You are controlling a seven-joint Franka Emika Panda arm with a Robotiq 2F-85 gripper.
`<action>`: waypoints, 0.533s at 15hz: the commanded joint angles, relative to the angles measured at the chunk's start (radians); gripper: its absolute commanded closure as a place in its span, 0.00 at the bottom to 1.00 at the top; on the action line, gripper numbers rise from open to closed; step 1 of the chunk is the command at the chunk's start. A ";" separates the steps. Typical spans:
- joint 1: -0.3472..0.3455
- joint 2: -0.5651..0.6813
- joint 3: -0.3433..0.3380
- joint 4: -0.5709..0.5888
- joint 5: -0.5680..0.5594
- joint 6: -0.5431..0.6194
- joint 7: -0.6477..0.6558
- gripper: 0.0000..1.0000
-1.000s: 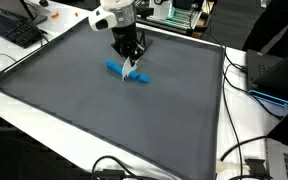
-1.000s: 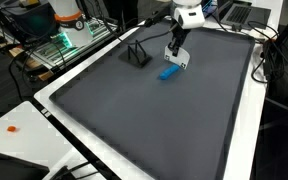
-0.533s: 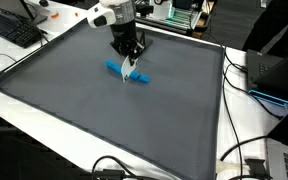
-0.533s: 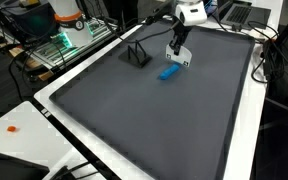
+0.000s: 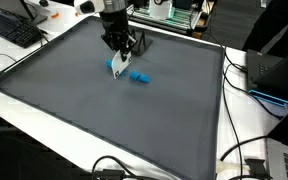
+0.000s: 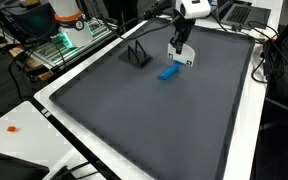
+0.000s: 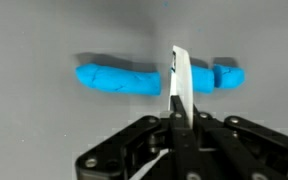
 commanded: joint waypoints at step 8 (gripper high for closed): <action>-0.025 0.005 -0.022 -0.011 -0.045 -0.001 -0.013 0.99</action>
